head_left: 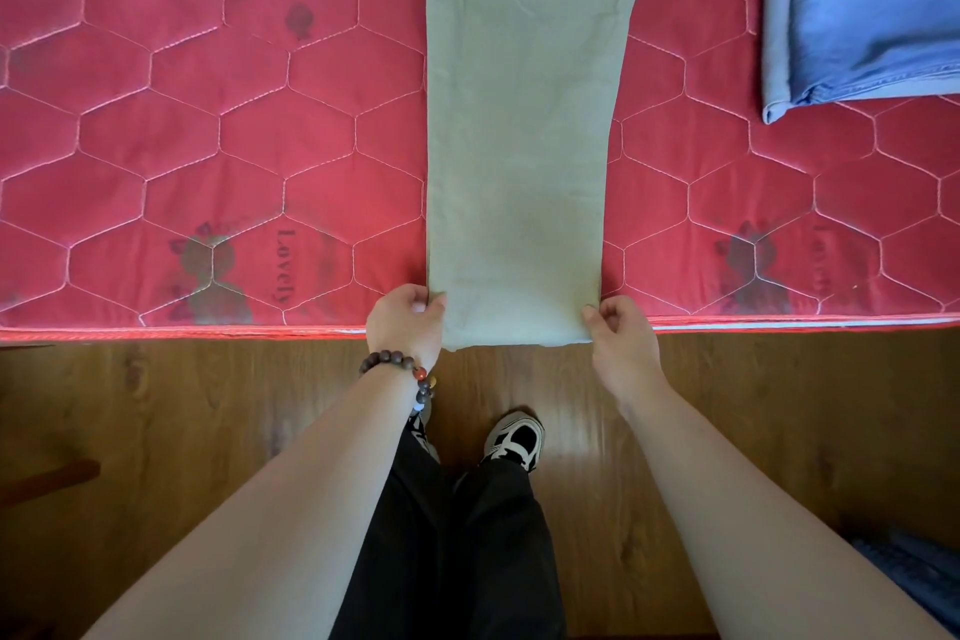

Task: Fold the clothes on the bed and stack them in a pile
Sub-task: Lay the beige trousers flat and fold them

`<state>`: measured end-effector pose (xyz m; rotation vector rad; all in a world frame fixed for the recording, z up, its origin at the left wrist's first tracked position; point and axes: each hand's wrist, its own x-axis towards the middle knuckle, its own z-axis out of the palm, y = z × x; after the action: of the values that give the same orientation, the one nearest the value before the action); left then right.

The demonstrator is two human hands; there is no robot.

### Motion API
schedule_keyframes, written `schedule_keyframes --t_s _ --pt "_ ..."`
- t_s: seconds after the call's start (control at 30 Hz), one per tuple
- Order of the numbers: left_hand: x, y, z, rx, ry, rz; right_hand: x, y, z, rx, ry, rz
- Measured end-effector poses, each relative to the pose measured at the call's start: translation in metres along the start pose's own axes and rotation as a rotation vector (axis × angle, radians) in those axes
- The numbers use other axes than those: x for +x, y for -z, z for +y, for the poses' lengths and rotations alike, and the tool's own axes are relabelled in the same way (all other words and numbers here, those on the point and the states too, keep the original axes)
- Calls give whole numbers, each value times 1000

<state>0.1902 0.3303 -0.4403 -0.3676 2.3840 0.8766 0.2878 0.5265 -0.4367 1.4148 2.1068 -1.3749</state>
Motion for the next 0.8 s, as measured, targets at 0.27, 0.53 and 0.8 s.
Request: schedule_keyframes --t_s 0.27,0.53,0.8 --pt "5 10 15 133 30 26 -2 0 -24 -340 -65 168" --pt "33 -20 53 778 -727 -9 25 -41 -60 -730 831 -190" --pt "102 -26 96 920 -800 2 91 -46 -86 -843 842 -62"
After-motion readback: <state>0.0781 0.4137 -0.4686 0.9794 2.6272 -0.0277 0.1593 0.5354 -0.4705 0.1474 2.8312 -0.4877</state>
